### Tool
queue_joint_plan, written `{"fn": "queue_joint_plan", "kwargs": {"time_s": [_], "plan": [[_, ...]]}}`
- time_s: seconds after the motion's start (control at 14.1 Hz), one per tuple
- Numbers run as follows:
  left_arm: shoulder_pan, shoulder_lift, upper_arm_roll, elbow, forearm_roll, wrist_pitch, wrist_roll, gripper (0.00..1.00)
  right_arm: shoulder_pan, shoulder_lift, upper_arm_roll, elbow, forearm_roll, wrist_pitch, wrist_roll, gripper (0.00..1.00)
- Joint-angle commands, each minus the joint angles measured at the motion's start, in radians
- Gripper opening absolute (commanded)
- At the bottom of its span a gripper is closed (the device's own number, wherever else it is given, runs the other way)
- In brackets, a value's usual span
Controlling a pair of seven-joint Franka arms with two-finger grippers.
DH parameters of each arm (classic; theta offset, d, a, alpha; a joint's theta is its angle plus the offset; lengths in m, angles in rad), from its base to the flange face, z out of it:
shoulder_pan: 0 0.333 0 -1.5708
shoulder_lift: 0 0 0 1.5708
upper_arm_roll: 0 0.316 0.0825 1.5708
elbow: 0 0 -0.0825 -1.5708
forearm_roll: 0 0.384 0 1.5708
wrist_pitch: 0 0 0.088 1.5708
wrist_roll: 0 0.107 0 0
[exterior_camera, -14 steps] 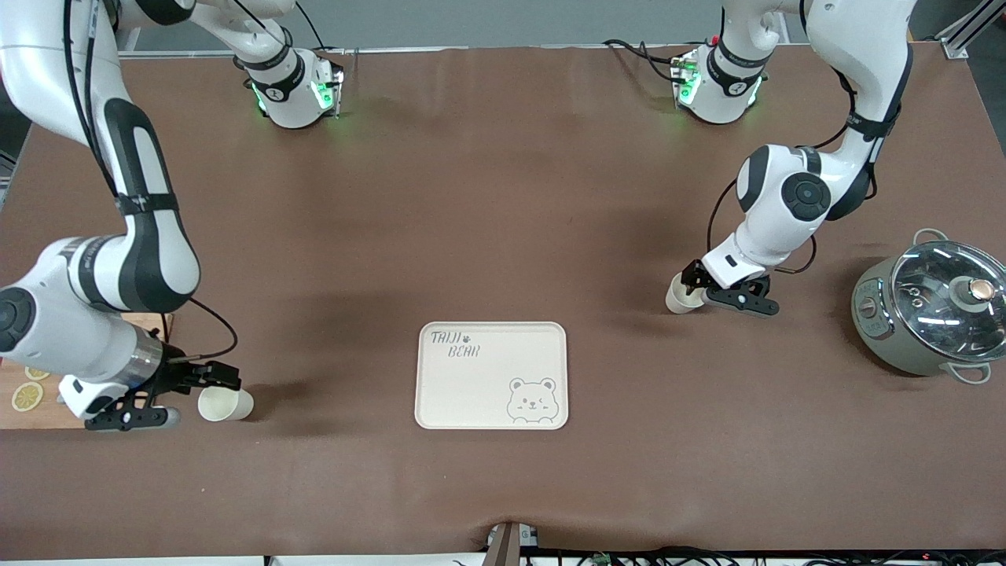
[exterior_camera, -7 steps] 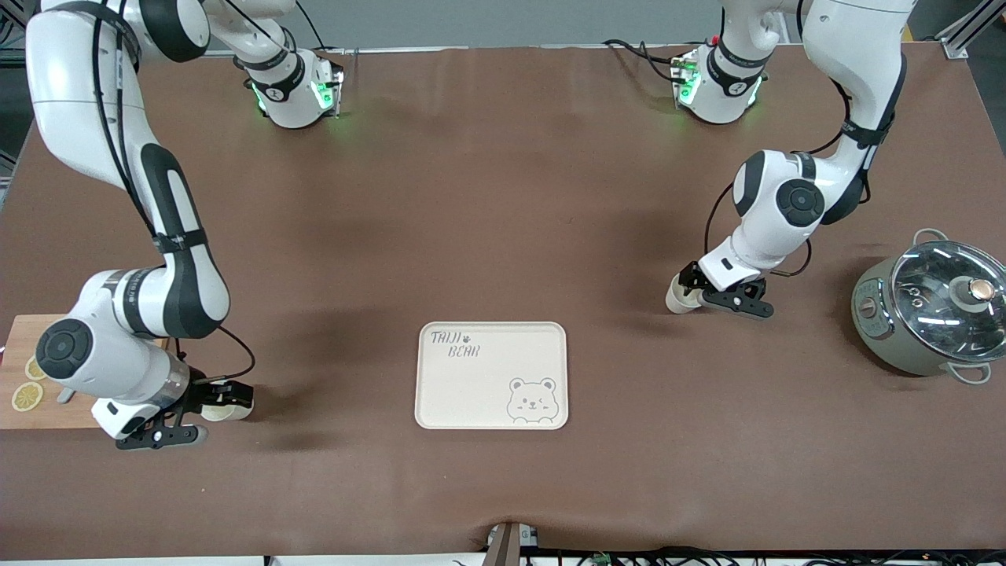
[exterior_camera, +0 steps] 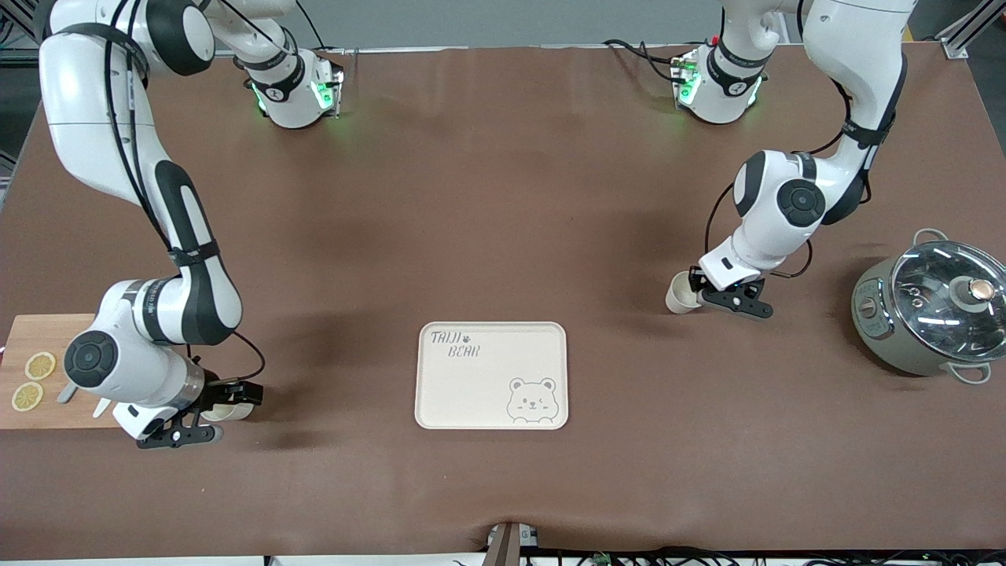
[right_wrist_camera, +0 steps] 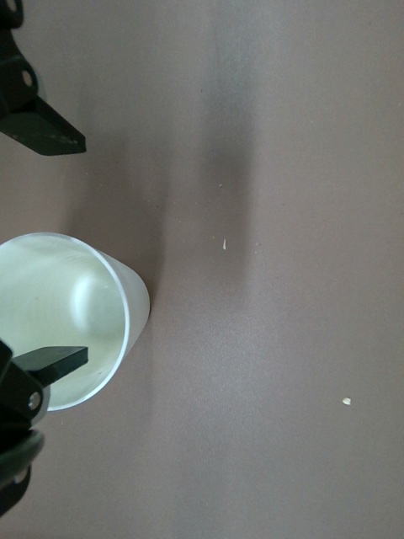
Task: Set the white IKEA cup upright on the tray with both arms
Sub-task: 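Grasp the cup with the left gripper while the right gripper reaches the other cup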
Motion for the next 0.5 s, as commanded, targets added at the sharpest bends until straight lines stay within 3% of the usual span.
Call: {"fn": "queue_joint_plan", "kwargs": {"time_s": [0.0,0.07,0.43], "plan": [[0.0,0.013,-0.005,0.022,-0.006,0.01,0.002,0.0,0.005,0.022,-0.002,0.025,-0.046,0.027,0.003,1.0],[-0.002,0.013,-0.006,0.022,-0.006,0.01,0.002,0.0,0.005,0.022,-0.002,0.025,-0.047,0.028,0.003,0.98],[-0.019,0.015,-0.008,0.111,-0.006,-0.027,-0.056,0.0,0.019,0.022,-0.002,0.025,-0.066,0.026,0.004,0.54]]}}
